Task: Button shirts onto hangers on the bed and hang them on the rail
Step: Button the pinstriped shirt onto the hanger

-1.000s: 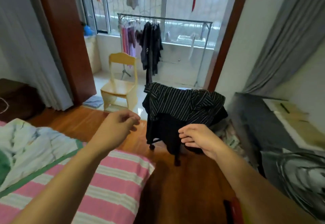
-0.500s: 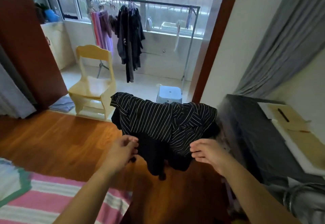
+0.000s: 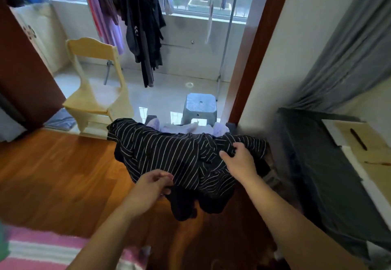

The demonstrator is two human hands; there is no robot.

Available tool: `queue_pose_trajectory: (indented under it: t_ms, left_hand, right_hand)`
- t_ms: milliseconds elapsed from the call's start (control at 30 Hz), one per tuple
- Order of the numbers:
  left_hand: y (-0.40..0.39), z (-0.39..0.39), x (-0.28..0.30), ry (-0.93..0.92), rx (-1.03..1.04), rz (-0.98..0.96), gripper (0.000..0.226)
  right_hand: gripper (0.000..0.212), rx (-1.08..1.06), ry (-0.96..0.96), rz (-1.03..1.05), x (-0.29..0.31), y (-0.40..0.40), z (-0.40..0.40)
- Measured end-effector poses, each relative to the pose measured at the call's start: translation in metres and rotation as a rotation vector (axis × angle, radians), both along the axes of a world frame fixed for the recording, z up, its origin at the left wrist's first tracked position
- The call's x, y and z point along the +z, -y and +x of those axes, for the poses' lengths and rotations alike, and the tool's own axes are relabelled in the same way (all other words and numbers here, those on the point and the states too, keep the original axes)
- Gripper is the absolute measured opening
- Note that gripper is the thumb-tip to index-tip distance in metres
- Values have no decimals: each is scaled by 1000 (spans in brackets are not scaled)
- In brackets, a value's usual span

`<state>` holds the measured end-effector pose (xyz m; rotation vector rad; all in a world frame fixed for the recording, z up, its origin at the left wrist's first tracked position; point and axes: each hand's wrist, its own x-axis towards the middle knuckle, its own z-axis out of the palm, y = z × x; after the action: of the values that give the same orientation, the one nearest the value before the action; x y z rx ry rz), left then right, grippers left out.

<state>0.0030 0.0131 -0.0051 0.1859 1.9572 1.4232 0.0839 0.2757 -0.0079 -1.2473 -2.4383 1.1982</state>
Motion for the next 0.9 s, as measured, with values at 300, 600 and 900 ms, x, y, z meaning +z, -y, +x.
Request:
queue_pose_trajectory:
  t_ms: [300, 600, 900]
  left_hand:
    - [-85, 58, 15, 284, 99, 213, 33]
    - [-77, 103, 20, 51, 141, -64, 14]
    - [66, 129, 1, -79, 373, -911, 29]
  right_hand:
    - [14, 598, -182, -144, 15, 19, 53]
    - [17, 787, -214, -320, 32, -61, 73]
    - [21, 456, -102, 165, 1, -136, -12]
